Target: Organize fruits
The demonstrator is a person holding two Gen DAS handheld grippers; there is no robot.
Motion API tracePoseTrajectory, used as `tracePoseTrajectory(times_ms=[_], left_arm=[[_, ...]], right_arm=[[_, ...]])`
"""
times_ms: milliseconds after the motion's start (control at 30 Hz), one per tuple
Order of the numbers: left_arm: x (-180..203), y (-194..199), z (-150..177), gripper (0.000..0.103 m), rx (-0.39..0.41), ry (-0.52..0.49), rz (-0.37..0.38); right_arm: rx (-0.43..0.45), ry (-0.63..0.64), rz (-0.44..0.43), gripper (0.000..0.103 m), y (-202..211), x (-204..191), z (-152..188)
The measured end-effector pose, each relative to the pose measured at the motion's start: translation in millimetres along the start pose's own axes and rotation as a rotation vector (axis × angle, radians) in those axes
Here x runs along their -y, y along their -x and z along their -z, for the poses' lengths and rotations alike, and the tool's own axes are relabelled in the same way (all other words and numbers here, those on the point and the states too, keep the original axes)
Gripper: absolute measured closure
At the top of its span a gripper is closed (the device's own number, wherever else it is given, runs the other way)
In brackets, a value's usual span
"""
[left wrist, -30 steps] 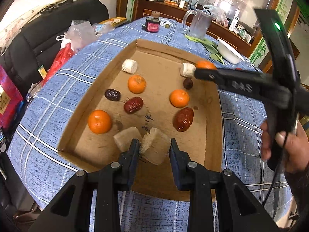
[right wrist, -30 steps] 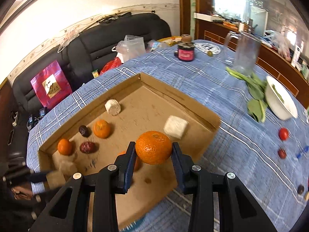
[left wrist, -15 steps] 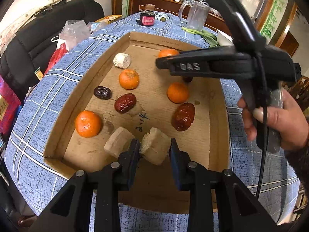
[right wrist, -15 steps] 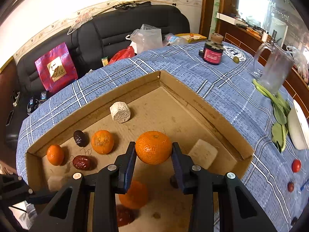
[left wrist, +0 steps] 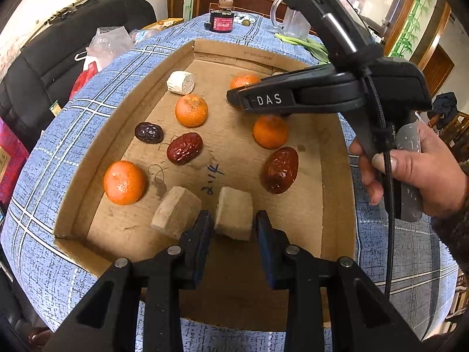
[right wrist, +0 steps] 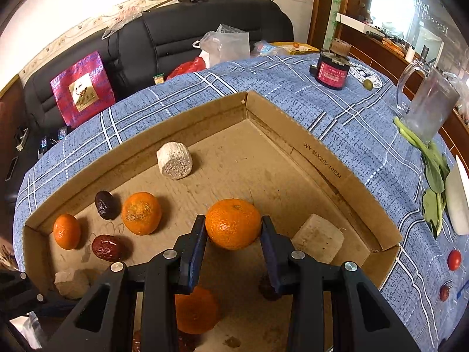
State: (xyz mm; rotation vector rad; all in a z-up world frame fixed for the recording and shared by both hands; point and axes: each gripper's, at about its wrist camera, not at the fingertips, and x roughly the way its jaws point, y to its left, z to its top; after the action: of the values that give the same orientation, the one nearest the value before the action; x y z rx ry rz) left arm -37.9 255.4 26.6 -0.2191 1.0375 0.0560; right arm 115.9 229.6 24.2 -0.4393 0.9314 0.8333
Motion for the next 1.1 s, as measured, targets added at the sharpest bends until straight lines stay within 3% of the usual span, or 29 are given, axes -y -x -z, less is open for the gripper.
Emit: tracePoseTrajectory(times_ms=[167,233,300,533,600,867,933,1100], left_arm=[[-2,2,2,0.063,-0.002,0.004,0.01],[-1,3,2,0.06,0.005,-0.003,0.002],[-2,6,3,0.052,0.011,-0.005,-0.001],[-10,18,1,0.047,0.047,0.004,-0.006],[-11,23,0,0.04,0.067,-0.004,-0.025],[-15,45,-5,0.015,0.21,-0.043,-0.143],[-16,45,-8,0.015,0.229,-0.044,-0.144],[-12,40,-13,0.012,0.236,-0.041,-0.128]], right_arm=[[0.001,-0.002,0.015,0.061,2,2,1],[0.002,-0.002,0.027,0.051,4,1,1],[0.011,-0.006,0.037,0.05,9,3,3],[0.039,-0.039,0.059,0.05,37,5,14],[0.042,-0.057,0.079,0.049,49,6,22],[0.09,-0.203,0.181,0.025,114,10,68],[0.104,-0.245,0.227,0.01,129,8,82],[0.12,-0.374,0.323,0.005,158,-6,126]])
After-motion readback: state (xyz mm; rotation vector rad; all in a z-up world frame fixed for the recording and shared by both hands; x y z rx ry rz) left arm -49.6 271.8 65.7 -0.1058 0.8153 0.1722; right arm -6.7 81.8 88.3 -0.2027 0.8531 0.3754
